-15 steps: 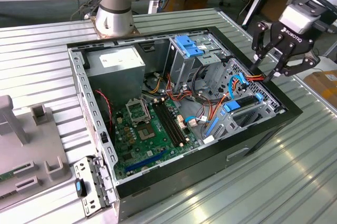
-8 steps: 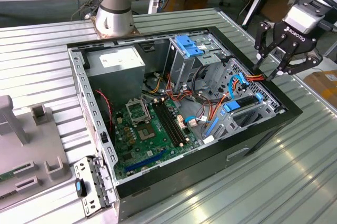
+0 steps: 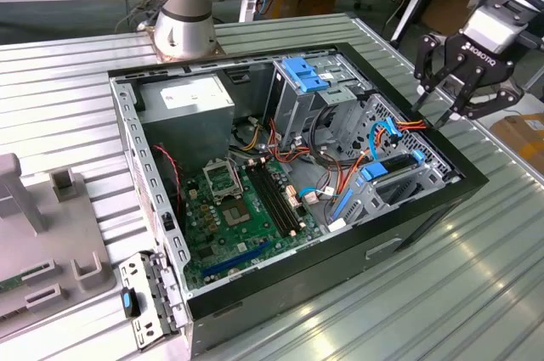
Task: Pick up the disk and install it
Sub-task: 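Insert the first disk wire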
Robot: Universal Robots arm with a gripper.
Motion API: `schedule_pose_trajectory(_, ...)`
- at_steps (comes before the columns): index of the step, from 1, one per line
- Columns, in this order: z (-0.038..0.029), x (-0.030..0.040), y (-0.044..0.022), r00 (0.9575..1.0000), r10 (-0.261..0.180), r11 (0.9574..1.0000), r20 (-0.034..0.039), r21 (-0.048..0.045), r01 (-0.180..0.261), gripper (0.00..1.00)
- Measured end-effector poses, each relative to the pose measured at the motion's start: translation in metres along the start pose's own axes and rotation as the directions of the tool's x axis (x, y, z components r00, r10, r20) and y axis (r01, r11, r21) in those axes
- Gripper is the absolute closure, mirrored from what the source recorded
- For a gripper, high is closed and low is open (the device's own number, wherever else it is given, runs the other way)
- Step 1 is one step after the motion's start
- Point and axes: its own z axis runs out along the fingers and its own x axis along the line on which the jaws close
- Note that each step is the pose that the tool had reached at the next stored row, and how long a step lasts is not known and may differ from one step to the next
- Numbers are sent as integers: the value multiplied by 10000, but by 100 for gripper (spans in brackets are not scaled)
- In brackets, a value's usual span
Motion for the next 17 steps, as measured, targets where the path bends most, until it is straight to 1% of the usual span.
schedule_pose_trajectory(3, 0, 9, -83, 10000, -72, 10000, 1, -3, 72, 56)
schedule_pose_trajectory(8, 3, 15, -160, 9996, -297, 9996, 5, -14, 297, 56)
schedule_pose_trajectory(10, 9, 19, -177, 9979, -647, 9979, 5, -32, 647, 56)
schedule_pose_trajectory(13, 15, 20, -177, 9943, -1061, 9943, -16, -61, 1061, 56)
schedule_pose_trajectory(14, 20, 20, -177, 9906, -1371, 9905, -18, -79, 1371, 56)
schedule_pose_trajectory(15, 24, 21, -177, 9877, -1563, 9877, -20, -91, 1563, 56)
schedule_pose_trajectory(16, 32, 22, -177, 9829, -1842, 9828, -18, -106, 1842, 56)
schedule_pose_trajectory(17, 47, 22, -177, 9728, -2316, 9727, -12, -130, 2316, 56)
